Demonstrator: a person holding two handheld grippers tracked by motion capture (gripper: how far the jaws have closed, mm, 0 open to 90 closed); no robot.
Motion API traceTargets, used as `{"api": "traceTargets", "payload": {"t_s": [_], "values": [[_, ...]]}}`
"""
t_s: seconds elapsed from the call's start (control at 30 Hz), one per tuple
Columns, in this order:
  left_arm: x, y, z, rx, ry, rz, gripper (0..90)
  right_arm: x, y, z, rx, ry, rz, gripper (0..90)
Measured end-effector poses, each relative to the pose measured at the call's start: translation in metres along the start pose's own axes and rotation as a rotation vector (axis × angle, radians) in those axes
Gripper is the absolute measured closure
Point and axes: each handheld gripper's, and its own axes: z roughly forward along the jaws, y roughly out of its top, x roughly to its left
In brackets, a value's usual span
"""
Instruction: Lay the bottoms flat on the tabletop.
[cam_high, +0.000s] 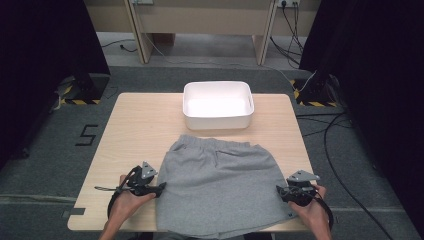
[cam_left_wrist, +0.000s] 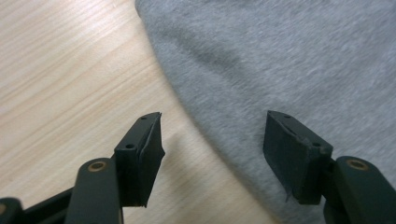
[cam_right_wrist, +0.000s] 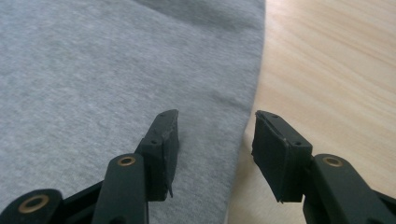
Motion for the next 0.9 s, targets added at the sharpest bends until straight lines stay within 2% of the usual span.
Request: {"api": "traceTargets", "payload": {"t_s": [0.07,0.1,0.17,0.27,0.33,0.4,0.43,0.5,0.6,0.67,0.77,0.8,0.83,0.9], "values": [[-0.003,0.003,-0.001,-0.048,-0.011,-0.037,34.3,0.001,0.002,-0.002,-0.031,0.011,-0.010,49.8],[-0.006,0.005,-0.001,-0.063,-0.011,-0.044,34.0,0.000,0.005,-0.003,-0.058,0.026,0.001,49.6],[-0.013,0.012,0.002,-0.073,-0.026,-0.036,33.5,-0.002,0.015,-0.004,-0.107,0.041,0.020,48.8],[-0.024,0.021,0.010,-0.070,-0.049,-0.014,32.7,-0.008,0.033,0.003,-0.144,0.060,0.030,47.6],[-0.033,0.024,0.016,-0.046,-0.077,0.017,32.7,-0.013,0.044,0.012,-0.138,0.076,0.033,46.4],[-0.036,0.023,0.021,-0.026,-0.083,0.029,32.4,-0.017,0.057,0.021,-0.136,0.072,0.023,46.3],[-0.036,0.021,0.023,-0.019,-0.085,0.026,32.0,-0.019,0.063,0.024,-0.142,0.071,0.019,45.7],[-0.033,0.018,0.024,-0.029,-0.108,-0.012,30.1,-0.022,0.073,0.028,-0.154,0.082,0.036,44.6],[-0.034,0.017,0.024,-0.030,-0.101,0.003,29.6,-0.027,0.091,0.037,-0.162,0.110,0.047,41.4],[-0.036,0.015,0.024,-0.038,-0.090,-0.007,29.5,-0.029,0.102,0.044,-0.161,0.126,0.047,40.1],[-0.037,0.013,0.024,-0.056,-0.087,-0.016,29.5,-0.026,0.116,0.056,-0.124,0.174,0.044,38.8],[-0.036,0.012,0.024,-0.066,-0.090,-0.018,29.4,-0.024,0.121,0.063,-0.105,0.174,0.024,41.3],[-0.036,0.011,0.024,-0.068,-0.089,-0.016,29.5,-0.023,0.123,0.069,-0.085,0.174,0.014,50.9],[-0.037,0.010,0.024,-0.072,-0.086,-0.019,29.5,-0.020,0.126,0.078,-0.054,0.171,-0.038,63.1]]}}
